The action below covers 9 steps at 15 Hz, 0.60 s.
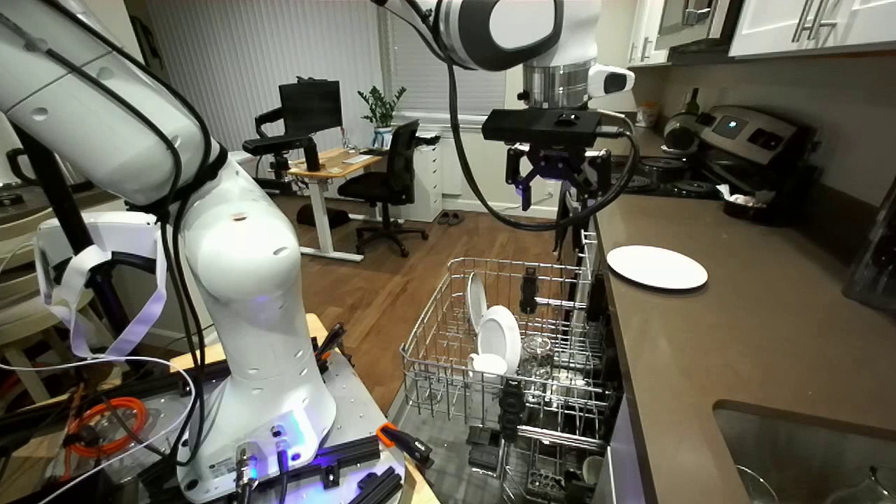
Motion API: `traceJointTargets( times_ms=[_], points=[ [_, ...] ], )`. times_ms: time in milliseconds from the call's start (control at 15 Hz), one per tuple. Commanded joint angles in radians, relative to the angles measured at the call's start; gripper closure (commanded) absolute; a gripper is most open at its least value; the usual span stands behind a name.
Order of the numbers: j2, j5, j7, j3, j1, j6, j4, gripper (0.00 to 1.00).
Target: Pick up the white plate from the dishwasher and move it to the left.
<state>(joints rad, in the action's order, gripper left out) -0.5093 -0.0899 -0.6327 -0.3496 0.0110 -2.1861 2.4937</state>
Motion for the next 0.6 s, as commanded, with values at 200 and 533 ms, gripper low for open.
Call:
traceJointTargets(
  times_ms=[200,533],
  points=[
    [0.205,0.038,-0.219,0.076,-0.100,-0.013,-0.165,0.00],
    [0.379,0.236,-0.543,0.087,-0.134,-0.036,-0.255,0.00]
  ],
)
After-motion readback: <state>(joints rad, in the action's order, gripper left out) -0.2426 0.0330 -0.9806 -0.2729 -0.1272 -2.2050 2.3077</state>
